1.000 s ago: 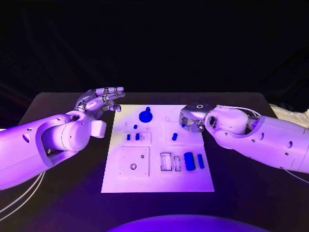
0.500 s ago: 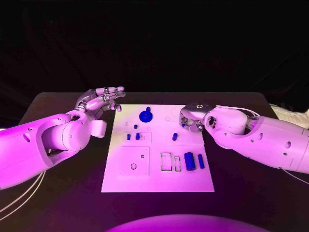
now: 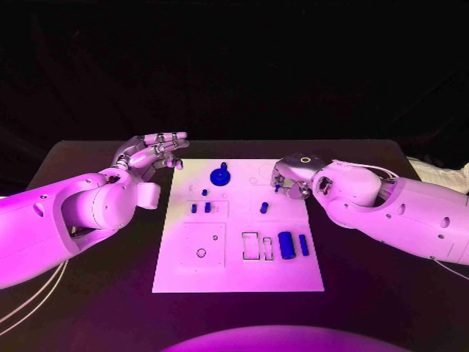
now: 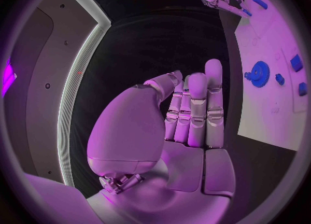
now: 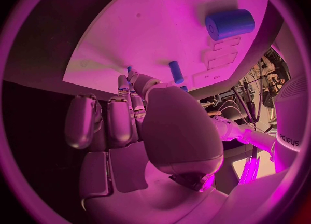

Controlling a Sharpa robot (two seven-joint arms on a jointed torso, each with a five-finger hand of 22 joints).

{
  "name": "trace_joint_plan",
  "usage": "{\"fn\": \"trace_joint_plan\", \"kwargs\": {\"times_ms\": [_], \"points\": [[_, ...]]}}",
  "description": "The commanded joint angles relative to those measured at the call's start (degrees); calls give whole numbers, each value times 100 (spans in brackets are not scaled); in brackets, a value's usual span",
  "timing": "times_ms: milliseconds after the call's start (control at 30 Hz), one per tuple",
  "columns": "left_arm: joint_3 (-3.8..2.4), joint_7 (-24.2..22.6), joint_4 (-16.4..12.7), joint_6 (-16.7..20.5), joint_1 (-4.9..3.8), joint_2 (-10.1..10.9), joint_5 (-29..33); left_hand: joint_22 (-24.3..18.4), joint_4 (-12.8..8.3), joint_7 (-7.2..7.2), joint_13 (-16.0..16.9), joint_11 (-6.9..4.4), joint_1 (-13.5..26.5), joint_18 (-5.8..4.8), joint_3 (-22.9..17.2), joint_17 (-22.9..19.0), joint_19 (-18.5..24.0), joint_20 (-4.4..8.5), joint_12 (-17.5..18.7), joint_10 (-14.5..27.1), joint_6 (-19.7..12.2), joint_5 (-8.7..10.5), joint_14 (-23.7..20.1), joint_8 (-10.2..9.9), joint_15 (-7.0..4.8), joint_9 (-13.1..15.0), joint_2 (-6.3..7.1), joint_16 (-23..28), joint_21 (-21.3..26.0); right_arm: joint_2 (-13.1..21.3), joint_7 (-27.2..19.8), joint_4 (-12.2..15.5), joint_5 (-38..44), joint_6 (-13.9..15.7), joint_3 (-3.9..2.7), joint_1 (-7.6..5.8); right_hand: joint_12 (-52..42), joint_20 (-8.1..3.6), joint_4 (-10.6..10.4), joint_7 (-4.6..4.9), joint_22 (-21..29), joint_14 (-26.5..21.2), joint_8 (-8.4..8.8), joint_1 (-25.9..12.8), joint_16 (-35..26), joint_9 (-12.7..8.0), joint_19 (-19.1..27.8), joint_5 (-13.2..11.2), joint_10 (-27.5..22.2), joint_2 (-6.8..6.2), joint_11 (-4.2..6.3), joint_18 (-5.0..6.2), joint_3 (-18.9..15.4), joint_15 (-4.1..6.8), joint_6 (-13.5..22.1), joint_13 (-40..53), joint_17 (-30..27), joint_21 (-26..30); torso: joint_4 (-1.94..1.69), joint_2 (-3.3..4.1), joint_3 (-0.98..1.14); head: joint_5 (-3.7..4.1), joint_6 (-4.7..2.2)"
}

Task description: Assemble the parts on the task board

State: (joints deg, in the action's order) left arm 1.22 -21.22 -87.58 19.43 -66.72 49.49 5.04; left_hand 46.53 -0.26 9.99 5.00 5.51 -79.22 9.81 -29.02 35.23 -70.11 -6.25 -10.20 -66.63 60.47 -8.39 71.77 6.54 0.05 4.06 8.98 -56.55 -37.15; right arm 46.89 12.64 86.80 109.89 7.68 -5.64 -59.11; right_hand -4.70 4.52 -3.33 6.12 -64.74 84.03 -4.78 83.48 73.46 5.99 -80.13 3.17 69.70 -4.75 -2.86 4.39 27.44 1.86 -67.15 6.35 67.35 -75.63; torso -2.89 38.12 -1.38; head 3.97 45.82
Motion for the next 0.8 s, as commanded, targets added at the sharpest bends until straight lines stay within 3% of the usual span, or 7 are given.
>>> {"fn": "trace_joint_plan", "kwargs": {"times_ms": [33,267,367,467,700,800], "points": [[-4,-12,2,-65,-1,-11,27,-7,0,3,9,9,-6,68,28,-15,35,16,-13,53,-45,-2,-1,29,42,-6,-34,30,30,47,77,87,-38,274,-26,-12,2,-13,-2,17,-6,267,5,-1,31,11,-36,5,46,36,7,47,36,-24,-23,-8,13,-25,7,-1,-1,5,-11],[-4,-6,-2,-79,-1,-15,27,-10,-3,6,8,12,-6,68,32,-17,35,15,-15,61,-53,-3,-1,27,44,-8,-34,29,33,126,111,269,-194,305,-48,-25,14,-5,5,28,-5,265,11,-39,29,18,-36,-3,56,28,-5,47,56,-33,-26,-21,5,-25,8,6,-1,3,-17],[-4,-5,-1,-85,-1,-16,27,-12,-6,9,8,14,-7,67,36,-25,34,14,-18,69,-61,-4,-4,26,45,-10,-35,32,36,151,109,446,-307,343,-54,-21,20,-2,9,34,-2,264,14,-51,27,20,-35,-3,57,25,-12,48,65,-36,-25,-26,1,-24,9,4,6,-16,-17],[-4,-6,1,-90,-1,-19,27,-12,-6,9,8,14,-7,67,36,-25,34,14,-18,69,-61,-4,-4,26,45,-10,-35,32,36,149,84,680,-408,397,-58,-2,25,0,16,41,1,264,18,-58,31,22,-34,-1,58,24,-18,49,75,-39,-22,-32,4,-22,-3,2,-3,-49,-4],[-4,-5,8,-110,2,-55,27,-12,-6,9,8,14,-7,67,36,-25,34,14,-18,69,-61,-4,-4,26,45,-10,-35,32,36,-19,-6,1205,-528,403,-58,111,43,11,53,64,3,261,34,-67,34,27,-33,9,64,23,-36,50,122,-52,-10,-51,0,-23,0,-1,-14,-199,31],[-4,2,12,-123,2,-76,27,-12,-6,9,8,14,-7,67,36,-25,34,14,-18,69,-61,-4,-4,26,45,-10,-35,32,36,-151,-40,1302,-519,340,-49,170,48,14,64,70,9,260,38,-68,36,29,-31,14,64,24,-41,51,135,-55,-7,-56,1,-20,-3,-1,-20,-270,66]]}}
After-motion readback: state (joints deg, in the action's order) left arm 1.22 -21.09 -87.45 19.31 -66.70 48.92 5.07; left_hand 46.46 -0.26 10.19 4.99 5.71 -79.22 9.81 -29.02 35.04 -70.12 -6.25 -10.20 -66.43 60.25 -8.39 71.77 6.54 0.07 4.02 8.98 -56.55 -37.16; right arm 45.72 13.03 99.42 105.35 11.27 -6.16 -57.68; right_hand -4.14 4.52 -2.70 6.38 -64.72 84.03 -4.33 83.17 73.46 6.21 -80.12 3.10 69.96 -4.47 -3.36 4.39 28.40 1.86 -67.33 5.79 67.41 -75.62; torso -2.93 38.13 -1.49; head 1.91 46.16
